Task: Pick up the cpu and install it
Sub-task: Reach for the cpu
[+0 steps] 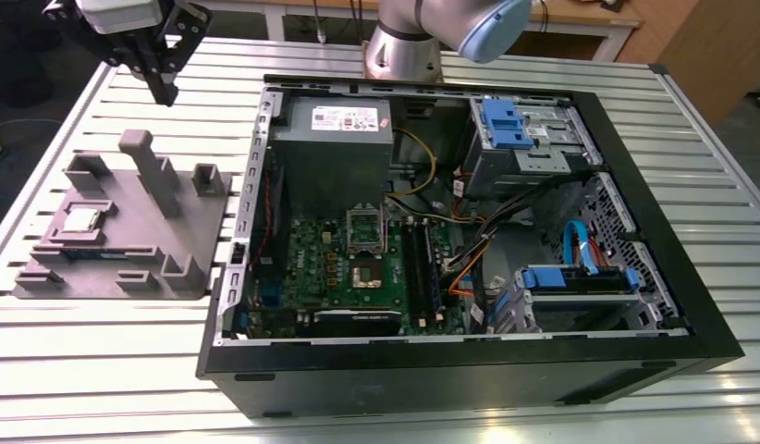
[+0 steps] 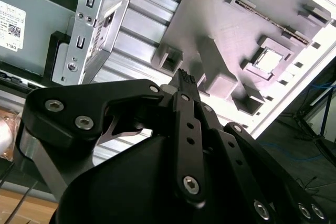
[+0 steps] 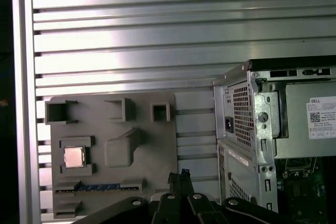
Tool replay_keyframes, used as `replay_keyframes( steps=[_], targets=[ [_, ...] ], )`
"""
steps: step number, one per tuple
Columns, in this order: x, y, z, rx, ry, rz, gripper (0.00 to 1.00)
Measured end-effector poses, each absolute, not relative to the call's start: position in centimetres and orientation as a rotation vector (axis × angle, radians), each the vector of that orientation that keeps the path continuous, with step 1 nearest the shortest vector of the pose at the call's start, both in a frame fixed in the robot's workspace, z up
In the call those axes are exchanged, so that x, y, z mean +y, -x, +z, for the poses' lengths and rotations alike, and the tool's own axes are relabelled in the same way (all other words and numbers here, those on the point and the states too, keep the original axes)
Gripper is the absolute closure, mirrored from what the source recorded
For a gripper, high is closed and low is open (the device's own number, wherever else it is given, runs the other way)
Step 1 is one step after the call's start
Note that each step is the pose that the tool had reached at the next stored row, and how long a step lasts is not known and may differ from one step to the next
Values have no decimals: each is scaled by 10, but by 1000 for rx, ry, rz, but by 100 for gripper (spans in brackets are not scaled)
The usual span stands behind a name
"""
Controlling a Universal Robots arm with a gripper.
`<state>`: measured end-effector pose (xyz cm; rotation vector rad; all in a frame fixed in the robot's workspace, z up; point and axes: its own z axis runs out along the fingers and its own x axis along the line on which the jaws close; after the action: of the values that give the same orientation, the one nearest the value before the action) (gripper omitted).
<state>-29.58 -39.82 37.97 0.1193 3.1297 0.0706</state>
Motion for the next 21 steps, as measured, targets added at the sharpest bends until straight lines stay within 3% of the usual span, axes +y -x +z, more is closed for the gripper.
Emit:
replay_keyframes(
  steps=[21],
  targets=[
    [-398, 305, 379, 3130, -119, 71, 90]
  ],
)
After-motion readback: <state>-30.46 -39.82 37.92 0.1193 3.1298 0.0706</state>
